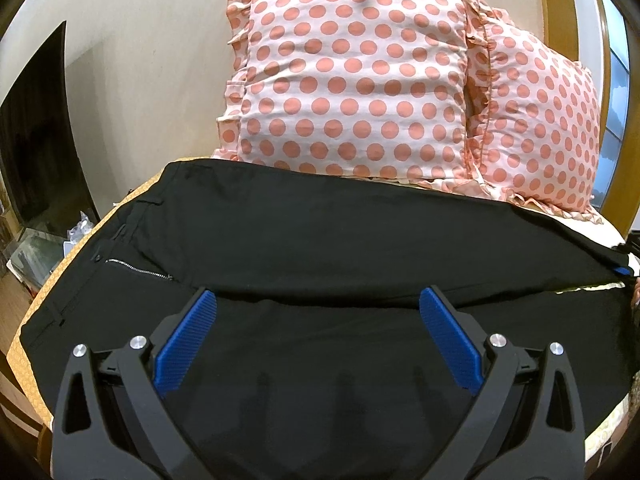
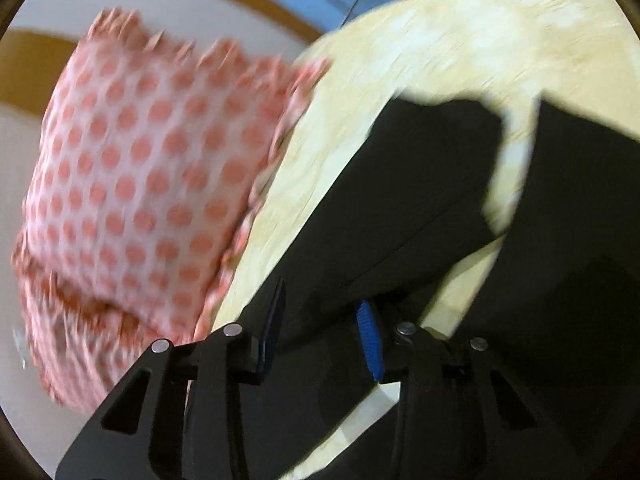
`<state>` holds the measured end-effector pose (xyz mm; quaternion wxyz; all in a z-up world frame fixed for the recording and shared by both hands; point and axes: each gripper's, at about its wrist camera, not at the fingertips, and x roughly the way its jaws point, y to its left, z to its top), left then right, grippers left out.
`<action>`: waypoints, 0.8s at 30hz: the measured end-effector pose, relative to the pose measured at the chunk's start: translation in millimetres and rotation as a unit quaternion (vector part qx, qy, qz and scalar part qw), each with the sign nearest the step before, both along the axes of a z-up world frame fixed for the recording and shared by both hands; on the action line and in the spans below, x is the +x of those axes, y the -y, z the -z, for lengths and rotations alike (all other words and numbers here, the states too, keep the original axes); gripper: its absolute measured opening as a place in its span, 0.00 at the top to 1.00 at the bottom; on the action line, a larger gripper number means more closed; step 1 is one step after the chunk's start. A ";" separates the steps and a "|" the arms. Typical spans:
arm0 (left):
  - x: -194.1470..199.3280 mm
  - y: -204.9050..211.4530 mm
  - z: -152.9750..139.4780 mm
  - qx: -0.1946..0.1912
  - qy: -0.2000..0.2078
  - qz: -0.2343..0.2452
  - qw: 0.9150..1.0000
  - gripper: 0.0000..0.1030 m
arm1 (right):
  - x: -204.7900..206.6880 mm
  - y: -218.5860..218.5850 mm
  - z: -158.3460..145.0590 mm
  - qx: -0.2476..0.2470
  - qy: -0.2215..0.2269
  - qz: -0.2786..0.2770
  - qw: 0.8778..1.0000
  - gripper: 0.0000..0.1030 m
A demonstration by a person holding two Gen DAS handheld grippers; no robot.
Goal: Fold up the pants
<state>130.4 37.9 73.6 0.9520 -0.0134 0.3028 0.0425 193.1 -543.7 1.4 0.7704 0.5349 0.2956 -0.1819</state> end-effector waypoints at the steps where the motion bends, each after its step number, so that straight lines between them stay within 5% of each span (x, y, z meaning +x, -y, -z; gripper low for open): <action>1: 0.0 -0.7 0.2 0.000 0.000 -0.002 1.000 0.02 | -3.1 5.4 0.8 0.001 0.001 0.013 1.000 0.64; 5: 1.8 -5.7 0.1 -0.001 -0.002 -0.009 1.000 0.02 | -6.1 20.3 5.6 0.009 0.003 0.030 1.000 0.74; 7: 2.1 -7.5 -0.7 -0.001 -0.004 -0.014 1.000 0.02 | -4.5 21.8 4.7 -0.004 -0.003 0.027 1.000 0.96; 16: -2.5 -32.2 -15.2 0.016 0.017 -0.033 0.999 0.02 | -68.5 16.8 -43.8 -0.075 0.105 0.003 0.992 0.97; 22: 8.6 -54.6 -37.1 -0.009 0.083 -0.006 0.996 0.02 | -114.2 6.7 -42.7 -0.080 0.124 0.011 0.989 0.97; 24: 29.7 -57.3 -43.0 0.008 0.060 -0.010 0.998 0.02 | -121.9 5.1 -39.2 -0.071 0.128 0.015 0.989 0.97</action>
